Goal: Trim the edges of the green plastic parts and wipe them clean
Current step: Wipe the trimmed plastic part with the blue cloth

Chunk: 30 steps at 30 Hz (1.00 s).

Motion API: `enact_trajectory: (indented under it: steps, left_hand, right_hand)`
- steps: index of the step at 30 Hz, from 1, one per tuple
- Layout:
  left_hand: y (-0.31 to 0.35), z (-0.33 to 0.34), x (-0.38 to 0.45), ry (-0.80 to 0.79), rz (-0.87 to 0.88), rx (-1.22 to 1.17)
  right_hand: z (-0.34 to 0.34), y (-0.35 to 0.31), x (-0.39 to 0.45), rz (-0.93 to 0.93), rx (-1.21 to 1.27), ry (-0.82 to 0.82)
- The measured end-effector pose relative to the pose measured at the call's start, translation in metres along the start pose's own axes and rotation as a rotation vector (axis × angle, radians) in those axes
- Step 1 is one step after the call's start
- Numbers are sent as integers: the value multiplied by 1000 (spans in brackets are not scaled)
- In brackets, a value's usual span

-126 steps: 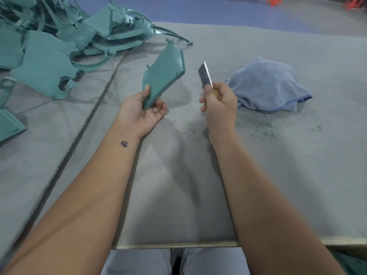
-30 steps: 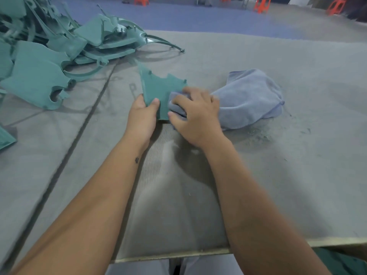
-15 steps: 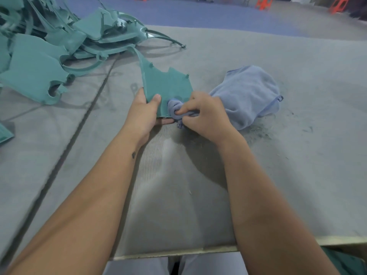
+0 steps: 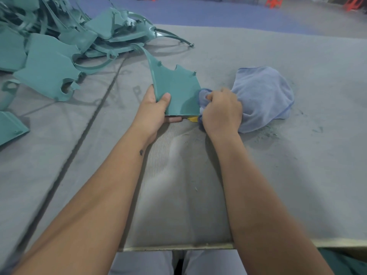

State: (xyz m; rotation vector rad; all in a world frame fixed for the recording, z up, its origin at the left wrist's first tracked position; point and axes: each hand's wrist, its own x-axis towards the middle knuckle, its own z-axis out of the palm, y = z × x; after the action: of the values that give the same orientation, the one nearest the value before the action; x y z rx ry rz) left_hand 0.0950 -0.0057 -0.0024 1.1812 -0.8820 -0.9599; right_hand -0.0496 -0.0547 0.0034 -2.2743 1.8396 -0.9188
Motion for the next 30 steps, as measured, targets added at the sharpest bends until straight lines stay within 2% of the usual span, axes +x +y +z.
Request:
enact_trajectory:
  steps: [4,6,10,13,17,20,22,25,27,30]
  left_hand:
    - [0,-2,0,45,-34,-69]
    - [1,-1,1,85,-18,-120]
    - [4,2,3,166,29,-239]
    - [6,5,3,143,17,-422]
    - [6,12,1,114,1,-377]
    - [6,9,0,67,-14,-491]
    - [7,6,-1,65,-39,-521]
    - [6,4,-1,92,-62,-480]
    - [6,5,1,148,-58,-515]
    - [6,3,4,204,-86,-655]
  right_hand:
    - [-10,7,4,245,423,313]
    - [-18,10,4,304,576,431]
    - [-27,2,1,203,677,493]
    - [-25,-12,-2,88,712,474]
    - [-19,-26,-8,27,860,269]
    - [-18,-27,-8,33,928,104]
    - [-21,-22,-5,62,974,57]
    - [-24,-15,0,85,942,82]
    - [-24,-11,3,163,937,192]
    - [-30,-5,7,274,1098,294]
